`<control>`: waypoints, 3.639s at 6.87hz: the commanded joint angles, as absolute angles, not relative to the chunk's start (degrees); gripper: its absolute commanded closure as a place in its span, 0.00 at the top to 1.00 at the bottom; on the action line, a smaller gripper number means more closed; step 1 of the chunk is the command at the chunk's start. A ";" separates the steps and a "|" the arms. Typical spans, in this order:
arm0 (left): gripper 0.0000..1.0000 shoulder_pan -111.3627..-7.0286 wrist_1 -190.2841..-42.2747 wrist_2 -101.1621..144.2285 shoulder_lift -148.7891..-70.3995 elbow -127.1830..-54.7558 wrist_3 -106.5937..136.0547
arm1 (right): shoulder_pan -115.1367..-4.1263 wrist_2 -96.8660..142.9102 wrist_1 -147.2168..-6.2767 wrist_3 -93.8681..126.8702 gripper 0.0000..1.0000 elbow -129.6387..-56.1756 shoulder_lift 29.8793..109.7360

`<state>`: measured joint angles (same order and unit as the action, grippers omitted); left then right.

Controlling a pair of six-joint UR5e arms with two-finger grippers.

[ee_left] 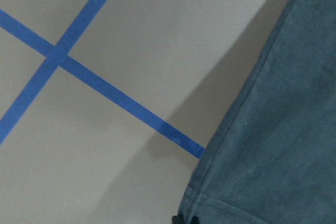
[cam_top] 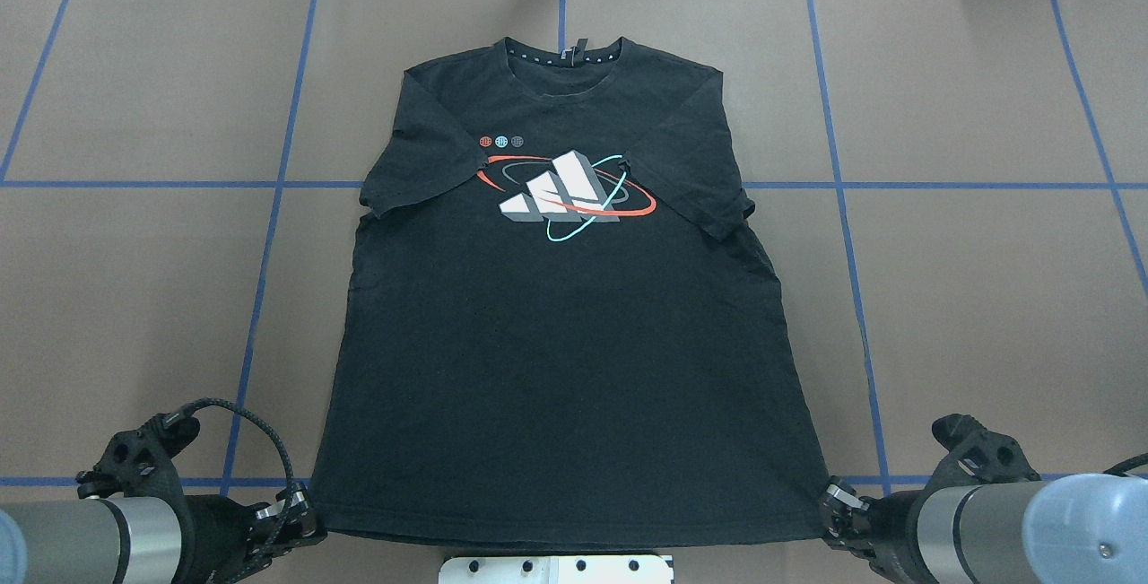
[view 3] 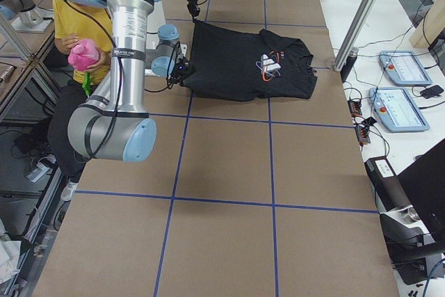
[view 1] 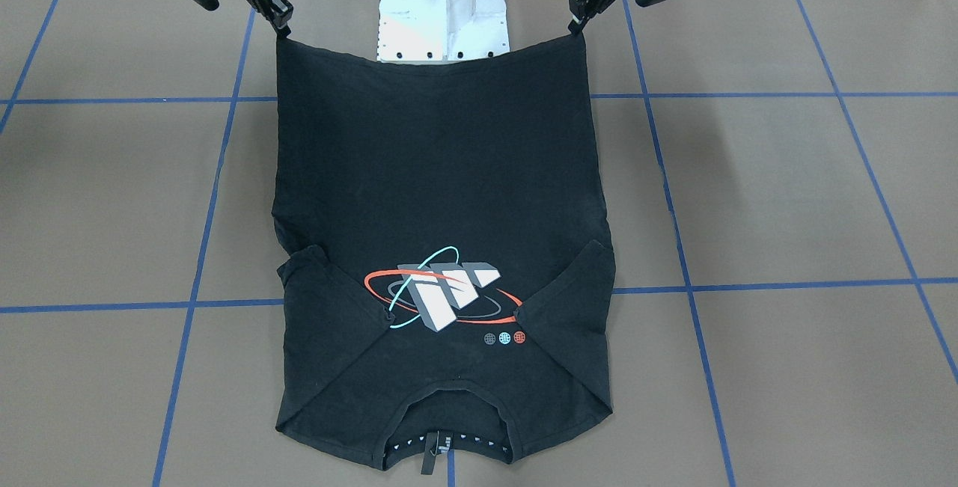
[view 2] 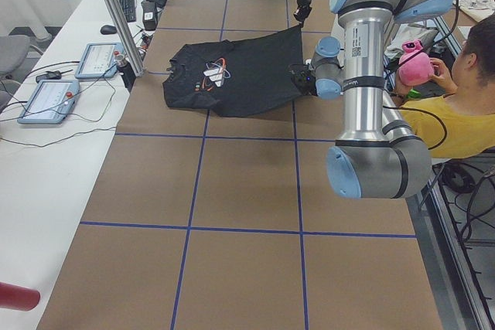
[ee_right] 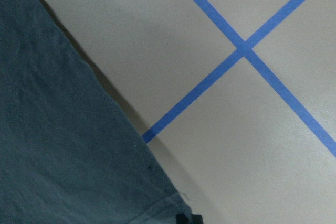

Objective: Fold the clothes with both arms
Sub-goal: 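Lift both hem corners and fold them toward the collar with both grippers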

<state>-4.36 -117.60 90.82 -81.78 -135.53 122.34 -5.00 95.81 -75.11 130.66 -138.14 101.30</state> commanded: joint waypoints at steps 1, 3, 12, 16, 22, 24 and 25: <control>0.00 -5.18 -117.60 92.45 -80.42 -140.87 122.43 | -5.36 99.13 -75.15 130.69 0.00 -142.19 103.62; 0.00 -14.19 -117.60 95.16 -84.17 -140.98 121.04 | -14.01 101.67 -75.32 129.82 0.00 -141.86 102.84; 0.00 -44.47 -117.42 102.48 -102.92 -116.99 96.16 | -49.03 113.82 -105.03 103.55 0.00 -116.47 65.83; 0.00 -48.33 -118.21 102.04 -113.61 -102.27 91.60 | -50.27 113.47 -103.46 98.80 0.00 -102.78 57.85; 0.00 -49.48 -128.14 100.03 -120.23 -82.80 88.51 | -50.01 110.13 -87.10 98.79 0.00 -79.75 48.72; 0.00 -49.48 -131.30 99.41 -121.37 -79.39 88.51 | -49.92 106.63 -86.84 98.61 0.00 -75.95 46.33; 0.00 -49.57 -132.53 98.27 -121.81 -77.36 88.51 | -50.01 106.35 -82.83 98.61 0.00 -73.76 46.23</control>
